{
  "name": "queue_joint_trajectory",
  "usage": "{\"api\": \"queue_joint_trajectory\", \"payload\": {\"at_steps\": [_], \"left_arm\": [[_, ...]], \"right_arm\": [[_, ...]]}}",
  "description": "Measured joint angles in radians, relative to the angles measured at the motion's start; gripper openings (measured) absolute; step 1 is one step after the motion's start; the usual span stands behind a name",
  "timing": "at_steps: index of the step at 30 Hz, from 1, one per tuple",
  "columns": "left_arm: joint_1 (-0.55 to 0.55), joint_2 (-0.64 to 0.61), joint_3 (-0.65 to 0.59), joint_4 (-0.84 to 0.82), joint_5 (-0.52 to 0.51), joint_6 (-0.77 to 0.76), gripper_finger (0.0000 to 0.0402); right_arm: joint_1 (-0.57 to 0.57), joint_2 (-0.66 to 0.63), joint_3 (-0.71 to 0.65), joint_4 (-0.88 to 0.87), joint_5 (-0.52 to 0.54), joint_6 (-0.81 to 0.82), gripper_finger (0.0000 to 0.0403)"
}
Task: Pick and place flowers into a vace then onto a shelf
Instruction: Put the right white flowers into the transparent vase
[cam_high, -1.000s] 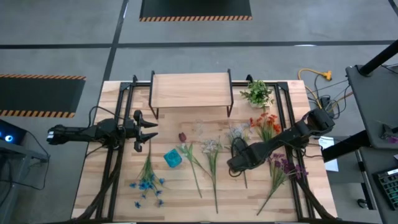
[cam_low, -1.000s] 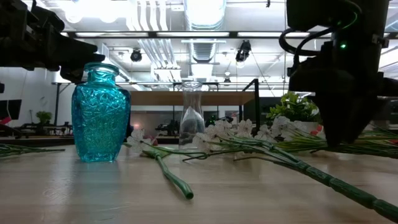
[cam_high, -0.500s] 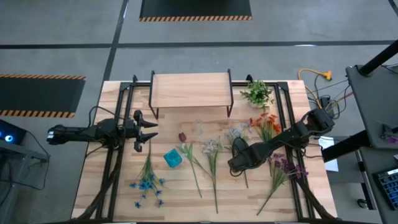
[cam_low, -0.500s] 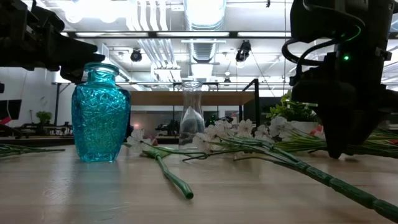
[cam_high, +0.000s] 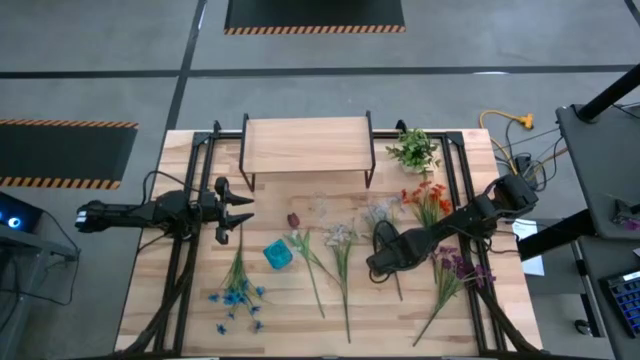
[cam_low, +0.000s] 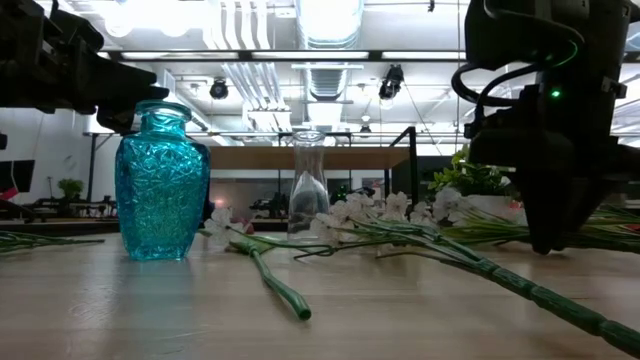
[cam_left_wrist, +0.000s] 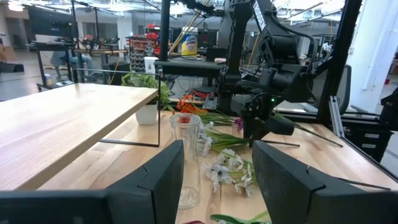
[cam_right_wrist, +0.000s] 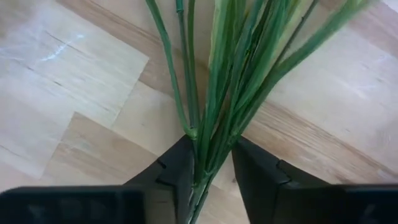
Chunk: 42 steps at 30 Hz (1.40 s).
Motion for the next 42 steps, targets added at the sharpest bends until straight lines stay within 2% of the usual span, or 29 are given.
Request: {"api": "queue_joint_trajectory", "payload": {"at_steps": [11, 17, 21, 31, 42], "left_arm": [[0.000, 0.000, 0.000, 0.000, 0.000, 0.000, 0.0174], [0.000, 0.000, 0.000, 0.001, 0.000, 0.000, 0.0174], [0.000, 0.000, 0.000, 0.001, 0.000, 0.000, 0.0174], [0.000, 0.000, 0.000, 0.001, 0.000, 0.000, 0.0174], [0.000, 0.000, 0.000, 0.000, 0.000, 0.000, 0.0174]], "right_arm": [[-0.001, -0.011, -0.002, -0.026, -0.007, -0.018, 0.0020], [-0.001, -0.050, 0.005, -0.057, 0.001, -0.016, 0.0014], [0.003, -0.077, 0.031, -0.080, 0.049, -0.014, 0.0014], [0.020, -0.091, 0.191, -0.349, 0.119, -0.009, 0.0013], [0.026, -0.092, 0.436, -0.671, 0.228, -0.019, 0.0013]]}}
